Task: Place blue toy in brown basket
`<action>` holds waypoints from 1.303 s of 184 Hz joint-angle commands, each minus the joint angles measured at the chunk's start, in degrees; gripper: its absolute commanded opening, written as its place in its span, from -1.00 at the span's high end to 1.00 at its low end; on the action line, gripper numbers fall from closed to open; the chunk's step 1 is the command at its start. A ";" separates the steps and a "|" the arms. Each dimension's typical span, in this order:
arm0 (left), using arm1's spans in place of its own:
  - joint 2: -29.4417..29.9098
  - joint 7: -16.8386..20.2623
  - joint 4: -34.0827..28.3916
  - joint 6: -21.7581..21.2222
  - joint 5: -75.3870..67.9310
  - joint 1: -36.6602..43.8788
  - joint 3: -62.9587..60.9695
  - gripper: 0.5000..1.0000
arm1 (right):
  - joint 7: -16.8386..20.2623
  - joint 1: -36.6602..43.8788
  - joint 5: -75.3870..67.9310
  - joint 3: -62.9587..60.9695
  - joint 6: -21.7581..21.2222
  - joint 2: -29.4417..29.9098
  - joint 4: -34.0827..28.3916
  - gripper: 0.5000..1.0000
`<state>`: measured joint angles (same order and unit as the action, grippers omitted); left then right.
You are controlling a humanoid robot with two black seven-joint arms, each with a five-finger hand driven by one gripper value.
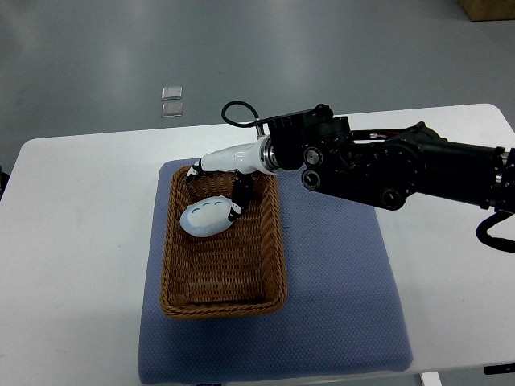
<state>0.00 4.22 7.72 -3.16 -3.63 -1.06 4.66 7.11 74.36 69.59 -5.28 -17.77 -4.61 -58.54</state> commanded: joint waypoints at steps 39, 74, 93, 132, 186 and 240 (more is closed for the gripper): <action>0.00 0.00 0.01 0.00 0.02 0.00 0.00 -1.00 | -0.07 -3.35 -1.48 -11.33 0.99 -3.82 0.71 -0.62; 0.00 0.00 -0.07 0.00 0.02 0.00 0.00 -1.00 | -0.16 -14.16 -2.01 -24.25 1.69 -4.53 1.41 -0.62; 0.00 0.00 0.01 0.00 0.02 0.00 0.00 -1.00 | -1.57 -19.17 -2.44 -33.13 5.03 -3.91 2.73 -0.62; 0.00 0.00 0.01 0.00 0.02 0.00 0.00 -1.00 | -2.18 -24.26 -5.78 -42.79 11.88 -2.68 2.91 -0.62; 0.00 0.00 0.01 0.00 -0.06 0.00 0.00 -1.00 | -5.79 -26.11 -19.32 -51.06 19.97 1.80 5.98 -0.62; 0.00 0.00 0.01 0.00 0.02 0.00 0.00 -1.00 | -11.85 -31.03 -28.90 -67.93 24.01 4.26 12.58 -0.62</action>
<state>0.00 4.22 7.74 -3.16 -3.63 -1.05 4.66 -3.73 44.93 44.45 -69.39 6.35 -0.46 -47.22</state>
